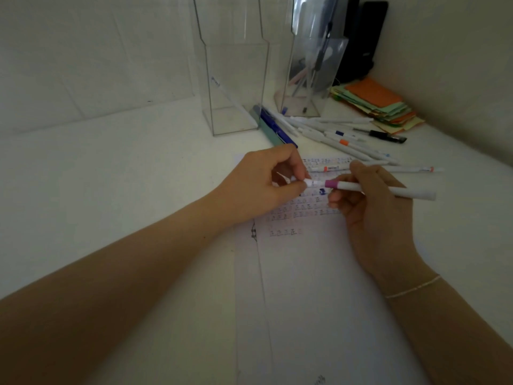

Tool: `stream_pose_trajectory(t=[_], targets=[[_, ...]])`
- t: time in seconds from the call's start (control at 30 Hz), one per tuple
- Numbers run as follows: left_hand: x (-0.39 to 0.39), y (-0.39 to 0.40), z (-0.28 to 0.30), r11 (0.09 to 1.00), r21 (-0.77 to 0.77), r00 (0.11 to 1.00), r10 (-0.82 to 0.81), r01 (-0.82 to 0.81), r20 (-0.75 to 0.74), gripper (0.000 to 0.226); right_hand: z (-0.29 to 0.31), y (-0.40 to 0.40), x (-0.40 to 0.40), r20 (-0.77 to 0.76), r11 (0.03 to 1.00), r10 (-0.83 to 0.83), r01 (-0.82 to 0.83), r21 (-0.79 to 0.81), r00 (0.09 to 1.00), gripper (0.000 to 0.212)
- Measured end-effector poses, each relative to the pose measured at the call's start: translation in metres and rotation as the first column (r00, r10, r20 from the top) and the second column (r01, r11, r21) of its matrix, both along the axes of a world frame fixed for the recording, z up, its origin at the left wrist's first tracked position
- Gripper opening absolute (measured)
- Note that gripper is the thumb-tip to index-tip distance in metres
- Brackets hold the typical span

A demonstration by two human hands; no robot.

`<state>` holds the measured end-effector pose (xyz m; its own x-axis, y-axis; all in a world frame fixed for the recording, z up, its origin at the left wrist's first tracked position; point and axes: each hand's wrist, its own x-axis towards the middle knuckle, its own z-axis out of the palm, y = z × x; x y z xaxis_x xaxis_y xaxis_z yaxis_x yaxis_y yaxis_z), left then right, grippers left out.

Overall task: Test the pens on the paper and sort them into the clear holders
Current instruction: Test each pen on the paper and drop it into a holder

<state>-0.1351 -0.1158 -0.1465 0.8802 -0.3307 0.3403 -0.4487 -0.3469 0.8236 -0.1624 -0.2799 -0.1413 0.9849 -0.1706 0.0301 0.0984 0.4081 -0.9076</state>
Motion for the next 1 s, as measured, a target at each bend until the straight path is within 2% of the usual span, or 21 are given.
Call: stream_pose_trajectory(t=[0.23, 0.37, 0.43, 0.53, 0.57, 0.63, 0.7, 0.77, 0.9, 1.0], targets=[[-0.001, 0.000, 0.002, 1.000, -0.017, 1.000, -0.026, 0.026, -0.002, 0.010, -0.003, -0.001, 0.000, 0.011, 0.997, 0.006, -0.005, -0.078, 1.000, 0.025], [0.000, 0.001, 0.002, 0.998, -0.035, 0.999, -0.049, 0.049, -0.003, 0.010, -0.001, 0.000, -0.001, 0.016, 0.995, 0.051, -0.050, -0.084, 0.999, 0.011], [0.002, 0.002, 0.003, 0.996, -0.066, 0.997, -0.065, 0.063, -0.040, 0.011, 0.001, -0.002, -0.002, 0.007, 0.994, 0.104, -0.104, -0.020, 0.995, 0.014], [0.003, 0.001, 0.007, 0.989, -0.117, 0.988, -0.103, 0.089, -0.117, 0.008, 0.003, -0.004, -0.003, -0.018, 0.984, 0.142, -0.139, 0.111, 0.990, 0.029], [0.002, -0.001, 0.009, 0.983, -0.154, 0.981, -0.120, 0.096, -0.150, 0.007, 0.002, -0.003, -0.003, -0.011, 0.988, 0.133, -0.132, 0.078, 0.991, 0.031], [-0.002, -0.008, 0.014, 0.973, -0.215, 0.958, -0.139, 0.085, -0.250, 0.011, -0.001, 0.000, -0.003, 0.032, 0.986, 0.103, -0.098, -0.133, 0.994, 0.029], [-0.006, -0.018, 0.016, 0.980, -0.191, 0.940, -0.109, 0.048, -0.323, 0.015, -0.002, 0.005, -0.004, 0.071, 0.939, 0.077, -0.048, -0.340, 0.995, 0.028], [-0.008, -0.025, 0.014, 0.978, -0.207, 0.930, -0.079, 0.004, -0.358, 0.020, 0.000, 0.008, -0.006, 0.082, 0.889, 0.045, -0.002, -0.458, 0.996, 0.031], [-0.006, -0.025, 0.011, 0.948, -0.311, 0.917, -0.061, -0.071, -0.394, 0.032, 0.002, 0.015, -0.013, 0.088, 0.835, 0.089, -0.026, -0.550, 0.992, 0.035], [-0.008, -0.023, 0.009, 0.953, -0.296, 0.926, -0.050, -0.068, -0.375, 0.036, 0.002, 0.018, -0.013, 0.085, 0.814, 0.112, -0.042, -0.579, 0.990, 0.035]])
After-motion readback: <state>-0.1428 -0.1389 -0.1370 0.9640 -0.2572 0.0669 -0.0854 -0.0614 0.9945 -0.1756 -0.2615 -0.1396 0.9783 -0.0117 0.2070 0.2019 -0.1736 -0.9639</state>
